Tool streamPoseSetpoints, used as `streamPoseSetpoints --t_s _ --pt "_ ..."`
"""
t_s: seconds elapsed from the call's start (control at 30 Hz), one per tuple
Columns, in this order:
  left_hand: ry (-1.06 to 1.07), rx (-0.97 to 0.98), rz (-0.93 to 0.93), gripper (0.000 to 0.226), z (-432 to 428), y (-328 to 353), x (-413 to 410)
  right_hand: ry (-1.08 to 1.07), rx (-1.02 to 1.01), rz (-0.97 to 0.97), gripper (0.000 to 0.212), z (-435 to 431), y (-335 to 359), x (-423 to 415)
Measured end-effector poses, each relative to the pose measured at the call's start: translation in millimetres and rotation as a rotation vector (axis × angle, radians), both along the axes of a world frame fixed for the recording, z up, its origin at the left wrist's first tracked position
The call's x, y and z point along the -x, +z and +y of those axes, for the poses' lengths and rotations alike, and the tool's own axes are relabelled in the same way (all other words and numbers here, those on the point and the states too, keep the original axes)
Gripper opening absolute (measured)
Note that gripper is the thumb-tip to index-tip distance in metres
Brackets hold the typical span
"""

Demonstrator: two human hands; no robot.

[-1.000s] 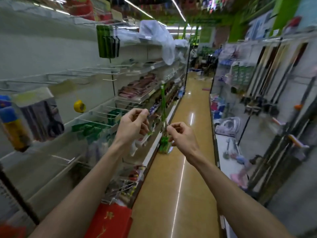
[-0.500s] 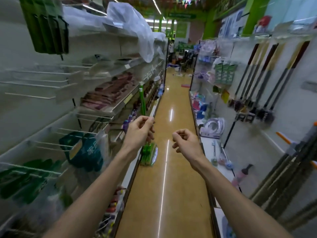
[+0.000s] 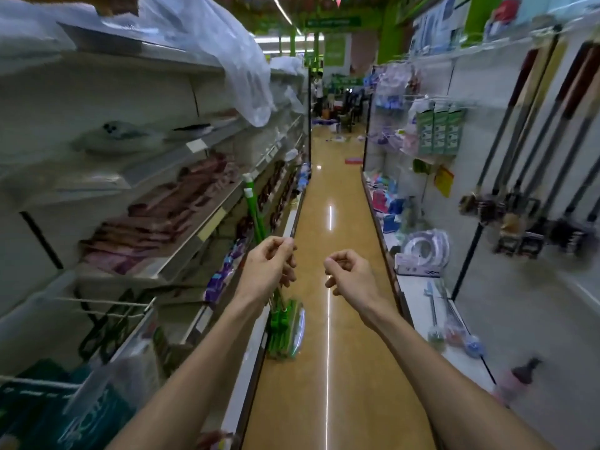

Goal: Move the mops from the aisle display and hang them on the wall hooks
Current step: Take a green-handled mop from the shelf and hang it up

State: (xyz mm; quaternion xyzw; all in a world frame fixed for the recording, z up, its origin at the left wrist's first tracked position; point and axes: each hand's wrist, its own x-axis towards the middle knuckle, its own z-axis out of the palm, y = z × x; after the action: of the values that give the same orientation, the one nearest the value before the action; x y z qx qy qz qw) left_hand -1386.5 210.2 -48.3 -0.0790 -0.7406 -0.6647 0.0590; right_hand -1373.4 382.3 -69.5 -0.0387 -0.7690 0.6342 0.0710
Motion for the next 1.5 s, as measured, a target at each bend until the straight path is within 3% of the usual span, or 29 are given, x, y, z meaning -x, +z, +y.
streamPoseSetpoints --t_s 0.43,0.8,1.2,1.43,1.5 --pt "0.138 -0.023 -0.046 0.019 17 -10 248 0.156 -0.052 -0.073 0.009 3 -11 279" --pt "0.185 0.004 -0.076 0.02 -30 -40 471 0.217 -0.135 -0.094 0.004 -48 -37 502" --pt "0.392 0.242 -0.133 0.008 -76 -67 676 0.357 -0.166 -0.159 0.004 -72 -72 684" --pt "0.52 0.539 -0.313 0.047 -74 -77 754 0.522 -0.182 -0.161 0.01 -61 -76 767" --pt "0.54 0.559 -0.335 0.043 -71 -86 765 0.566 -0.191 -0.163 0.004 -57 -77 788"
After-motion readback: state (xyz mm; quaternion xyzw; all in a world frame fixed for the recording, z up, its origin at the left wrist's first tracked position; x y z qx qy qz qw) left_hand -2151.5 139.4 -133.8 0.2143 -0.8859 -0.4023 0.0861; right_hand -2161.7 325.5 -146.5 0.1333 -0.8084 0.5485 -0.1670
